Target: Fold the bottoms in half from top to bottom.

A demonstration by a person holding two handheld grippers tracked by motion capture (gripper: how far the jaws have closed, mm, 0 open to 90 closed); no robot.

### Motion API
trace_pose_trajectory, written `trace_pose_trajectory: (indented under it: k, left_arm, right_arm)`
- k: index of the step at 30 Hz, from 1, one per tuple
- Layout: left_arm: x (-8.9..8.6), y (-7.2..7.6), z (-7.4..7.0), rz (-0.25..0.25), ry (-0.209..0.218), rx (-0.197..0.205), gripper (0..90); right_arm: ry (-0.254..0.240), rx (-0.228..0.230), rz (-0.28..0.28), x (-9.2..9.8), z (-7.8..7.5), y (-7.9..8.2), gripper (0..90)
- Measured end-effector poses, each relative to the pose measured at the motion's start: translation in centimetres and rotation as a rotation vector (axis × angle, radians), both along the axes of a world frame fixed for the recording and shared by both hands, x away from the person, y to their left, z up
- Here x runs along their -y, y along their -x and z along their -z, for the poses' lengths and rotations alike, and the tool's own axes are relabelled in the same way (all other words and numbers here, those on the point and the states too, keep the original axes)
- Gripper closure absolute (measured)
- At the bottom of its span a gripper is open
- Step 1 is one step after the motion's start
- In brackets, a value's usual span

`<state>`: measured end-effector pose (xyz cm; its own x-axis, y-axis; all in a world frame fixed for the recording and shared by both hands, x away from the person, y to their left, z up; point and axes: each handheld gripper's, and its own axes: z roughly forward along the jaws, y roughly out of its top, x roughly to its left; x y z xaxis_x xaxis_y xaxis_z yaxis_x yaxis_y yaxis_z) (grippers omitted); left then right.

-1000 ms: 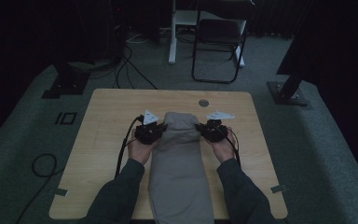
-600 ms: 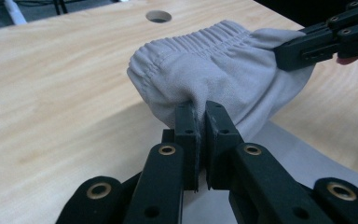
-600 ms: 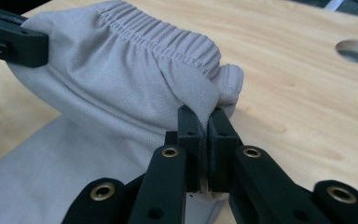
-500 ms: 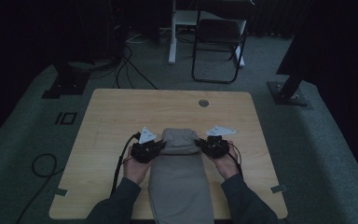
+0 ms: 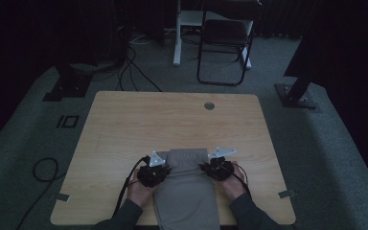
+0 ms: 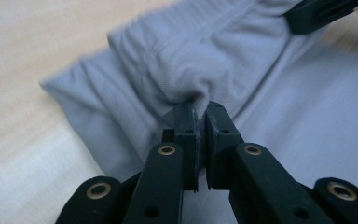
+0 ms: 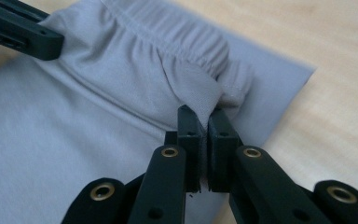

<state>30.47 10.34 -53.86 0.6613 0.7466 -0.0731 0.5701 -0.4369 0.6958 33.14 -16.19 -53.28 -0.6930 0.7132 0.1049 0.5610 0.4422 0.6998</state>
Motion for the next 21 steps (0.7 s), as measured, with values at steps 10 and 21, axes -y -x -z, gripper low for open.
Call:
trace_pose_trajectory:
  k: [10,21]
  left_arm:
    - [-0.1,-0.4,0.7,-0.016,0.015,0.014,85.0]
    - [-0.4,-3.7,0.9,-0.065,0.003,0.048,85.0]
  right_arm:
    - [0.032,-0.025,0.004,-0.6,0.9,-0.3,85.8]
    - [0.008,-0.022,0.043,-1.3,1.1,-3.4,85.7]
